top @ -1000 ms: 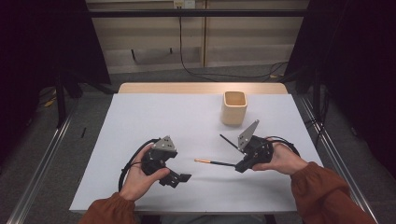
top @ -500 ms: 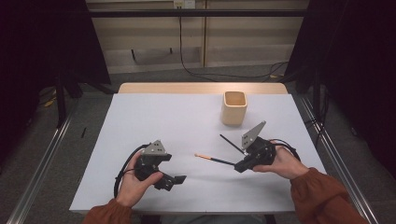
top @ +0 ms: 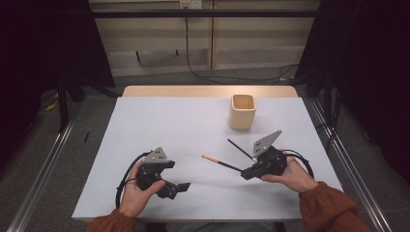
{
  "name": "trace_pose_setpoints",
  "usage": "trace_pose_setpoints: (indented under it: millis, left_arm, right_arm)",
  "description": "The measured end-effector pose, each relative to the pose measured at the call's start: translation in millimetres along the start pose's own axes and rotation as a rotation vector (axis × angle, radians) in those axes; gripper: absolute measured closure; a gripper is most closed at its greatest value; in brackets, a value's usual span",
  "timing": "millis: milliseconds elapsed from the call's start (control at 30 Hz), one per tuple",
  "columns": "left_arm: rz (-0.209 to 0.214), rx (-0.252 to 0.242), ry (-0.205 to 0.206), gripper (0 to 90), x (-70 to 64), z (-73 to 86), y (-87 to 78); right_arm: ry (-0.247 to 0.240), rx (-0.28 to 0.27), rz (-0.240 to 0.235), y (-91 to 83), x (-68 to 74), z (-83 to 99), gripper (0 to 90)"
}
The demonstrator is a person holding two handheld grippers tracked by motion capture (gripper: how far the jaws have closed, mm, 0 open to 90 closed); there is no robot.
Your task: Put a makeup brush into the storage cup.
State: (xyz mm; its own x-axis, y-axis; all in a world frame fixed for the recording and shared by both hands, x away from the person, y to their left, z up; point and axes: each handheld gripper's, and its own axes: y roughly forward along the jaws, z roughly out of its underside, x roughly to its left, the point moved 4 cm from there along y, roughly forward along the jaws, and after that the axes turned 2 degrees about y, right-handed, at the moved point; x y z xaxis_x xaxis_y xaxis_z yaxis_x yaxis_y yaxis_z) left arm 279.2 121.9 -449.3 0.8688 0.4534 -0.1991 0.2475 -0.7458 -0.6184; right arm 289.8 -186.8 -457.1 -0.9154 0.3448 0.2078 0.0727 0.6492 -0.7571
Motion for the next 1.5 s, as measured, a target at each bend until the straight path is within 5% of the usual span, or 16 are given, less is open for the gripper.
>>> trace_pose_setpoints:
  millis: [200, 433, 867, 1133, 1500]
  left_arm:
    - [-0.006, -0.016, -0.012, 4.8, 1.1, 1.1, -1.5]
    - [0.006, -0.030, -0.019, 4.8, -1.0, 0.8, -2.4]
    - [0.011, -0.037, -0.015, 4.5, -2.9, 0.9, -2.8]
    - [0.007, -0.041, -0.015, 4.3, -3.0, 0.8, -3.5]
    - [0.019, -0.075, -0.013, 4.2, -3.7, -0.2, -5.4]
  right_arm:
    - [0.028, -0.059, 0.028, 1.1, -1.1, 1.1, 85.9]
    - [0.053, -0.173, -0.003, -2.9, -2.8, 0.2, 85.9]
    - [0.011, -0.357, -0.020, -6.8, 4.1, -5.3, 86.0]
    - [-0.005, -0.388, -0.001, -4.9, 5.8, -7.4, 86.0]
    - [0.001, -0.510, 0.009, -14.6, 5.5, -11.4, 86.0]
